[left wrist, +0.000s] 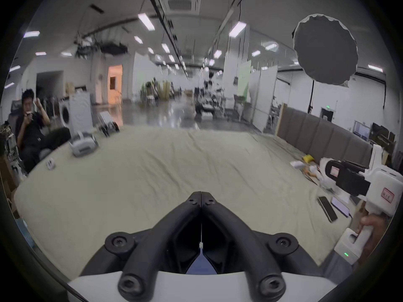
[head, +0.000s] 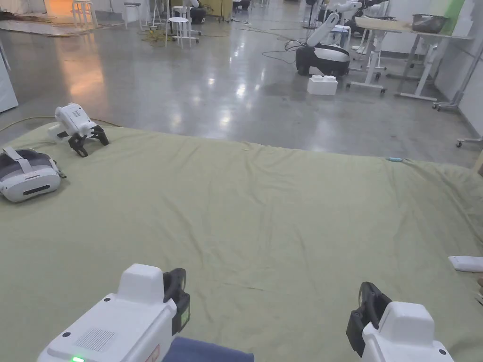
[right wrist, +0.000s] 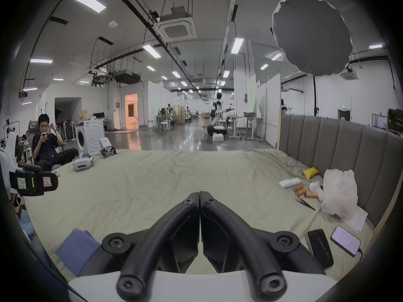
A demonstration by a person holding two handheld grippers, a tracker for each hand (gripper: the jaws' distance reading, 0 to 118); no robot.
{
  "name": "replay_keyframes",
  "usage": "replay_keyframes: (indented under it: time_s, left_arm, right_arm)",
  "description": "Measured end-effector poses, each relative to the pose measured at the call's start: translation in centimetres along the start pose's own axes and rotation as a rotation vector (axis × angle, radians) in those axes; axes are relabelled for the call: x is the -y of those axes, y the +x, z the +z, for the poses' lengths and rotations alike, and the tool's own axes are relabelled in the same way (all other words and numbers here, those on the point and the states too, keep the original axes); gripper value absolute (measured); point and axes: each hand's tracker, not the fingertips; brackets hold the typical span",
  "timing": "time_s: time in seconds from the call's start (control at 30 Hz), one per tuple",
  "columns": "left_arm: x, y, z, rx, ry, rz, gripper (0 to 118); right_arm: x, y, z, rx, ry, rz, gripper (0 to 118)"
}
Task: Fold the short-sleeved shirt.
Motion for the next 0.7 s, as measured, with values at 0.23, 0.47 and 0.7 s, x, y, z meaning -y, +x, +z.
replay_keyframes:
  time_s: [0.23,0.47,0.7]
  left_arm:
    - [-0.3,-0.1,1.7,-0.152,0.234,-0.089,0]
    - [0.0,-0.4,2.3,-0.182,0.26,-0.123,0]
    - [1.5,-0.1,2.7,-0.191,0.252,-0.117,0]
  right_arm:
    - [-1.6,-1.3,0.9,0.041,0.115,0.013,0]
    - [-1.6,-1.6,1.3,0.05,0.125,0.009,0]
    - [-1.2,-1.3,1.6,0.073,0.121,0.004,0]
